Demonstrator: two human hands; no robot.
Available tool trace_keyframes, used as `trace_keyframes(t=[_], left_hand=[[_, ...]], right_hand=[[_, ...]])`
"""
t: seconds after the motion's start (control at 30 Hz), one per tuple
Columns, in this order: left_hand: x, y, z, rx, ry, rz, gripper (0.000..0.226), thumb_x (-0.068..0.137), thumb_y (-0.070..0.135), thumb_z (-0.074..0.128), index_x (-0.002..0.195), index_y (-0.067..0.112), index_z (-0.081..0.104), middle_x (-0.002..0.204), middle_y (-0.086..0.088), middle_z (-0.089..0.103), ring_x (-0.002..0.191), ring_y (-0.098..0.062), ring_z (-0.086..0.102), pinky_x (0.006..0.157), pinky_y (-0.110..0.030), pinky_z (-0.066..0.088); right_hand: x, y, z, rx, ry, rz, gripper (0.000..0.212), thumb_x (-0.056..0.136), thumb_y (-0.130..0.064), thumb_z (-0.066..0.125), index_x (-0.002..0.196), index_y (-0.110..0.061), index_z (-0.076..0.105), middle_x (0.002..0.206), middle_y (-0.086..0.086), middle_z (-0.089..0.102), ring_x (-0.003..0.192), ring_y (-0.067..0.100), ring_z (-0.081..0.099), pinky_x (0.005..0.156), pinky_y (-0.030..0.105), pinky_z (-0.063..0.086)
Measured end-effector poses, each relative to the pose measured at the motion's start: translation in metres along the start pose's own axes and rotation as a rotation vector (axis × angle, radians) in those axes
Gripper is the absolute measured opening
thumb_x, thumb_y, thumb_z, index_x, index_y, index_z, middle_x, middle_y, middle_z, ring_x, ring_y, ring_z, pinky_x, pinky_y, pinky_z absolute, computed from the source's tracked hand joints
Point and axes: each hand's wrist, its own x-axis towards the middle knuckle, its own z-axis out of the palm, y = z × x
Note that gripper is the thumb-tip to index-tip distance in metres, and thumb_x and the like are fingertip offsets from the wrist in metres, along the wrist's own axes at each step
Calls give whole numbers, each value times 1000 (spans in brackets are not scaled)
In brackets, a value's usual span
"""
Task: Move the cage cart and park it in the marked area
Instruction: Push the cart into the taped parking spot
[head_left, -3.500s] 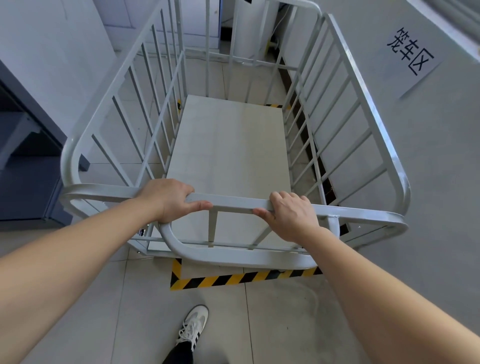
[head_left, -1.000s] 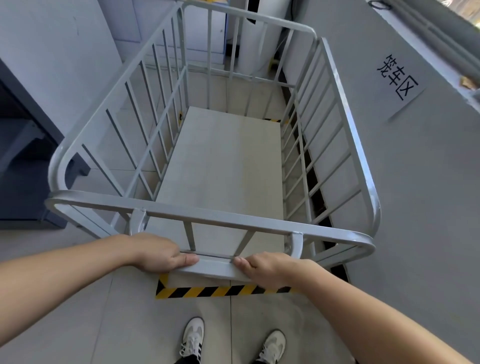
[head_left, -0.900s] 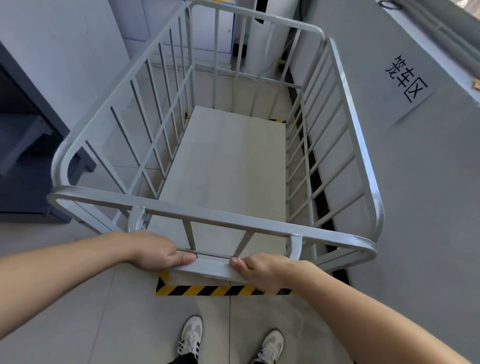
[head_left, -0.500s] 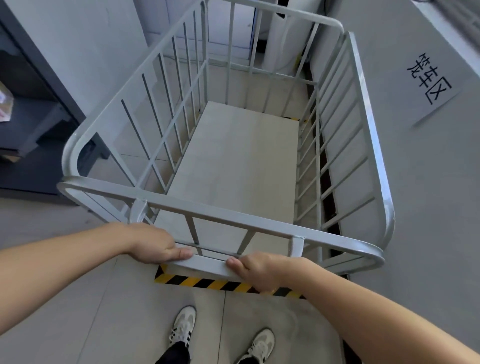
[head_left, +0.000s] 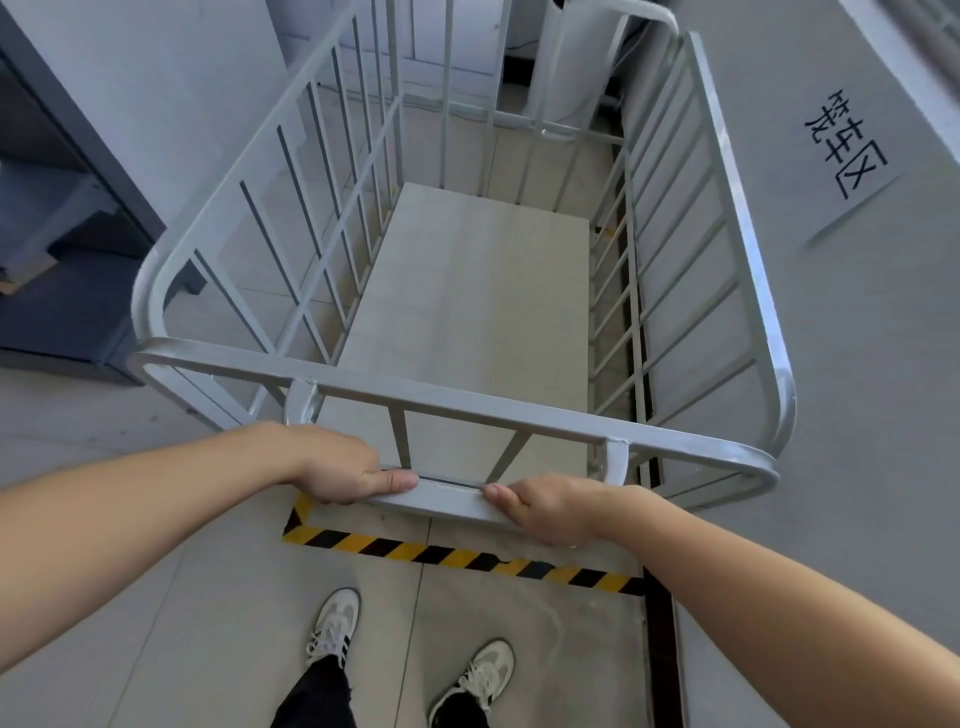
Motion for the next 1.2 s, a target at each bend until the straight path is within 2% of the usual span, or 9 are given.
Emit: trace_keyframes(t=[0.07, 0.17, 0.3, 0.37, 0.53, 0.63, 0.77, 1.0, 1.2], left_hand=[[5, 9, -3, -15, -1, 1, 85, 63, 87, -1, 62, 17, 47, 64, -2, 49, 59, -18, 48, 65, -29, 40], [14, 23, -7, -15, -7, -21, 85, 73, 82, 2, 70, 14, 52, 69, -3, 52, 63, -18, 50, 63, -28, 38], [22, 47, -10, -31, -16, -10, 77, 80, 79, 6, 64, 16, 48, 65, -1, 51, 60, -17, 48, 66, -30, 40], [27, 59, -10, -47, -30, 3, 75, 81, 78, 6, 61, 18, 45, 64, -1, 51, 60, -18, 49, 67, -31, 41], [37, 85, -8, -52, -35, 17, 74, 81, 78, 6, 64, 17, 45, 70, -5, 51, 63, -19, 48, 61, -29, 37], [42, 95, -7, -54, -37, 24, 74, 80, 79, 5, 64, 17, 44, 69, -4, 49, 62, -18, 47, 60, -28, 36], [41, 95, -5, -60, -23, -2, 71, 79, 78, 5, 63, 19, 40, 65, -1, 45, 56, -15, 41, 58, -27, 34], [42, 90, -1, -55, 14, -15, 77, 69, 84, 2, 60, 19, 42, 62, 0, 47, 55, -16, 44, 60, -28, 37], [41, 90, 0, -72, 30, -30, 80, 70, 84, 3, 62, 19, 48, 64, 0, 52, 61, -17, 50, 72, -33, 46]], right_hand=[[-4, 10, -4, -6, -17, 3, 70, 95, -61, 10, 127, -15, 52, 112, 12, 61, 101, 27, 56, 96, 42, 42], [-12, 24, -8, -13, -20, -6, 66, 96, -59, 11, 125, -15, 52, 104, 8, 59, 94, 24, 54, 91, 37, 42], [-24, 46, -10, -32, -24, -9, 66, 96, -59, 11, 125, -15, 52, 106, 10, 60, 90, 21, 52, 87, 35, 41], [-28, 58, -10, -49, -33, -1, 67, 96, -60, 11, 118, -16, 55, 105, 10, 61, 90, 22, 53, 86, 35, 41], [-44, 81, -10, -59, -29, -11, 53, 96, -59, 12, 92, -21, 49, 79, -2, 52, 77, 16, 51, 78, 31, 38], [-50, 89, -10, -69, -34, -12, 53, 96, -59, 12, 86, -22, 48, 81, 0, 53, 75, 15, 50, 76, 31, 37], [-45, 92, -7, -63, -31, -30, 67, 96, -60, 12, 105, -11, 56, 93, 7, 56, 85, 22, 52, 80, 32, 37], [-36, 96, -4, -63, -37, -22, 80, 90, -69, 10, 107, -9, 60, 86, 12, 67, 86, 26, 63, 87, 38, 47], [-45, 88, -7, -1, -59, 31, 68, 94, -62, 12, 125, -15, 50, 90, 19, 67, 73, 24, 61, 84, 36, 50]])
